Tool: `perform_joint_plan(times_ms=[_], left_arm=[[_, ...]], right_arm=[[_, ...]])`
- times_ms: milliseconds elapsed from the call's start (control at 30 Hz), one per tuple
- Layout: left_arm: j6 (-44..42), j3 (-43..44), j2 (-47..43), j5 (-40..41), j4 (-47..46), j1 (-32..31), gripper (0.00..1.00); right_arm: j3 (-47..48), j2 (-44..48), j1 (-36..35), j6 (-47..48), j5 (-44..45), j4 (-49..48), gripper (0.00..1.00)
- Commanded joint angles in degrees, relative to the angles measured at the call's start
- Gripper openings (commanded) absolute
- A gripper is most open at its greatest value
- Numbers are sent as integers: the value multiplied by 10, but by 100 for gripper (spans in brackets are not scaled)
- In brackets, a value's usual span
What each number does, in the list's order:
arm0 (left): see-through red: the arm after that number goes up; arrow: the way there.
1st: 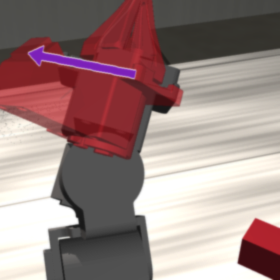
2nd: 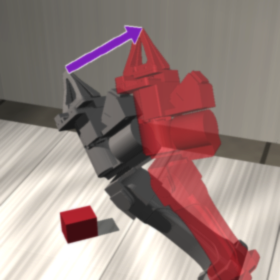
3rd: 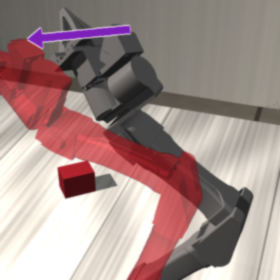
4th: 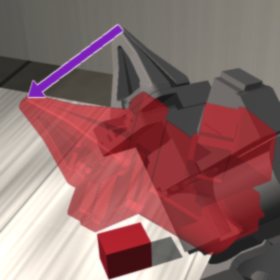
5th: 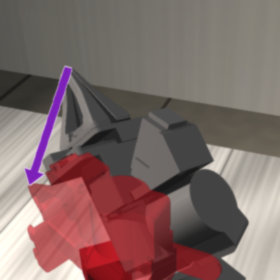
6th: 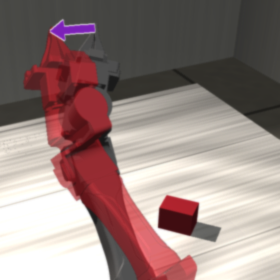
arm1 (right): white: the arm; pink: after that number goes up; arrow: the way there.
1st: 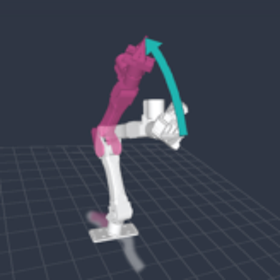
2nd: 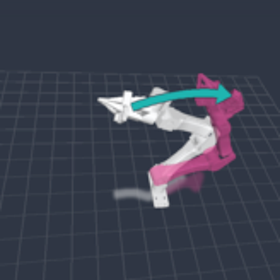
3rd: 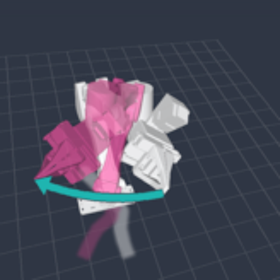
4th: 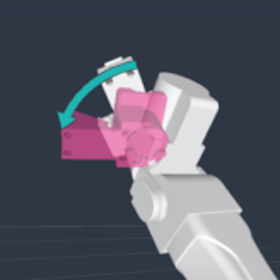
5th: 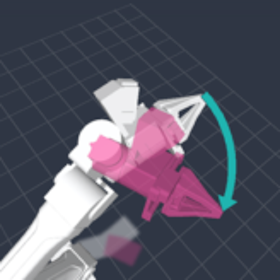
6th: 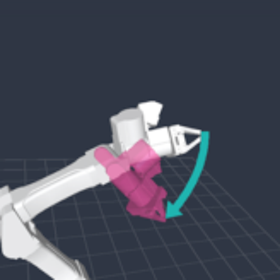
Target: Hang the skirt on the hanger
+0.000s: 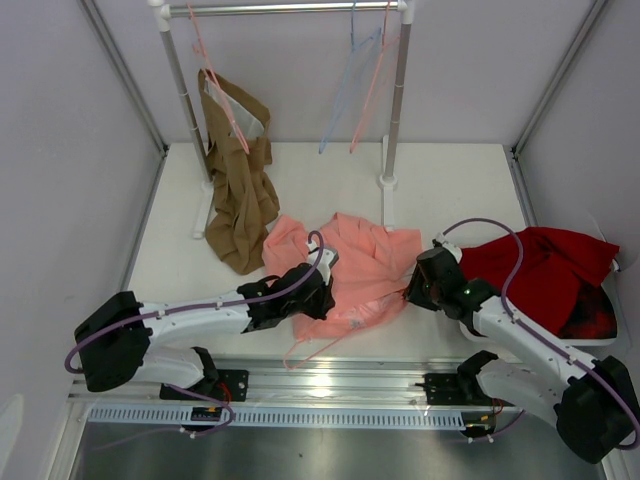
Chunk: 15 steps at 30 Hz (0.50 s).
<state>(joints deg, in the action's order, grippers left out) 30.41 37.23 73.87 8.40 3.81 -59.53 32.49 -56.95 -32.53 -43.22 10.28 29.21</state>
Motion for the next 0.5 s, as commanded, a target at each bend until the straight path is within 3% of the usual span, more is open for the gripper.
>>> perform_joint_plan(times_ms=[0, 267, 467], left_arm=[[-10, 24, 0, 10, -4, -4, 0], [-14, 29, -2, 4, -2, -4, 0], [-15, 28, -6, -1, 0, -5, 0]], right_arm=[[41, 31, -3, 5, 33, 13, 36], [72, -29, 9, 34, 63, -9, 22], [74, -50, 20, 44, 70, -22, 21]])
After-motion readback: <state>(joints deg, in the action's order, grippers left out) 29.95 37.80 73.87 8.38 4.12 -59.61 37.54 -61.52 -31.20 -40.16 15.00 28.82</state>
